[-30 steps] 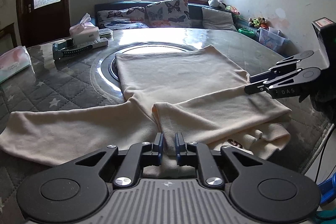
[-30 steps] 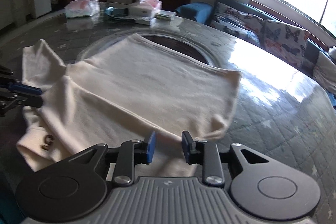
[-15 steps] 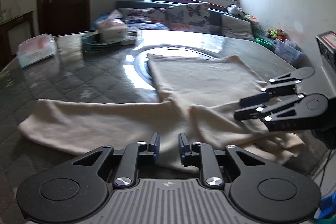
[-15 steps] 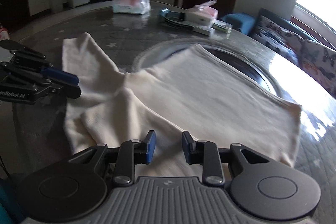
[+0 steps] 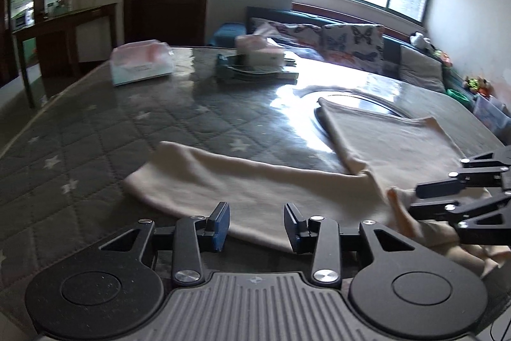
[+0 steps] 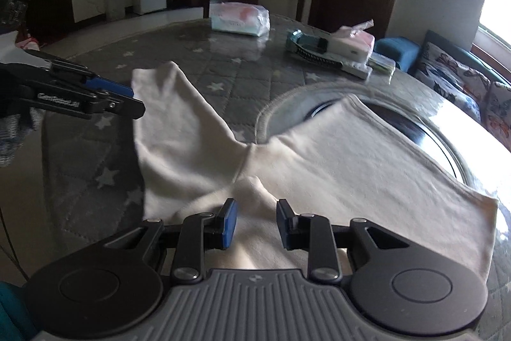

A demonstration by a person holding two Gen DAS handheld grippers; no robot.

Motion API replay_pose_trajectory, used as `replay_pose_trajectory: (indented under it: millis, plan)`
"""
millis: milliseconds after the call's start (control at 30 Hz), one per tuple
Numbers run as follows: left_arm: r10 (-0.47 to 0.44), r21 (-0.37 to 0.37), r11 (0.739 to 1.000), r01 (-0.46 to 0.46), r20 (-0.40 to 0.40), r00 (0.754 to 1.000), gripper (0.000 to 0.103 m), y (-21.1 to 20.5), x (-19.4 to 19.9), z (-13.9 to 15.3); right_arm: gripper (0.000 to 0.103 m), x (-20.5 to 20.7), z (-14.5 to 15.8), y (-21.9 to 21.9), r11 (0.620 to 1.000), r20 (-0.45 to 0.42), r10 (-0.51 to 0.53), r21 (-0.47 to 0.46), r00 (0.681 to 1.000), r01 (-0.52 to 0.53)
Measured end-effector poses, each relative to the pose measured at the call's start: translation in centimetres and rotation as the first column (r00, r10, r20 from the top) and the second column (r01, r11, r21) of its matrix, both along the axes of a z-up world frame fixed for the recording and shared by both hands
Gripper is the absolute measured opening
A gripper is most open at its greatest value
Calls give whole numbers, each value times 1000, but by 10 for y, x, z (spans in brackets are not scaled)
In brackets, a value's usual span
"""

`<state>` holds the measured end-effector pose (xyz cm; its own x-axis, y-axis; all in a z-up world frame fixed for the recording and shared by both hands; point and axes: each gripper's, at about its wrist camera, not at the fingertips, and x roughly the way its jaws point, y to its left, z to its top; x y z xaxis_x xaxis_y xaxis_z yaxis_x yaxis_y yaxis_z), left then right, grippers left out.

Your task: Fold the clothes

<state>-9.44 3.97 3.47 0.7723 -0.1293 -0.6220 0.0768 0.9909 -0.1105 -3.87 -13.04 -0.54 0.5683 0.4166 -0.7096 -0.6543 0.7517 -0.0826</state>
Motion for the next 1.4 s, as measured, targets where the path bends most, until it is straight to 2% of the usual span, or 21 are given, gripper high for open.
replay_pose_trajectory:
  millis: [300, 367, 567, 767, 900, 1000, 1067, 1133, 1267, 1400]
  plan:
    - [131, -5, 991, -131, -23, 991, 42, 21, 5, -5, 27, -20, 6, -2, 999, -16, 34, 15, 999, -34]
    - [168, 5, 986, -168, -24, 986, 45, 26, 6, -7, 27, -25, 9, -3, 999, -17, 44, 22, 999, -44]
    - [280, 3, 960, -280, -49, 959, 45, 45, 15, -13, 27, -33, 4, 2, 996, -37, 87, 9, 996, -87]
    - [325, 17, 946, -324, -39, 945, 43, 59, 25, -16, 27, -35, 13, -4, 998, -10, 65, 25, 998, -65]
    - [336, -8, 942, -336, -36, 941, 42, 63, 31, -16, 28, -33, 17, -14, 999, 2, 27, 29, 1000, -27]
    - [348, -18, 937, -349, -28, 937, 28, 65, 33, -17, 28, -32, 17, -22, 999, 3, -5, 36, 1000, 4]
    - [353, -27, 935, -353, -27, 935, 12, 65, 35, -17, 28, -33, 17, -28, 999, 5, -28, 44, 1000, 28]
    - [350, -40, 935, -351, -25, 936, 7, 63, 35, -15, 28, -35, 19, -35, 997, 5, -52, 56, 999, 52]
    - [294, -67, 954, -292, 23, 956, 6, 47, 32, 2, 28, -38, 21, -50, 990, 8, -111, 84, 994, 110]
    - [162, -79, 985, -155, 92, 982, 6, 9, 27, 32, 28, -41, 23, -67, 978, 10, -173, 117, 985, 170]
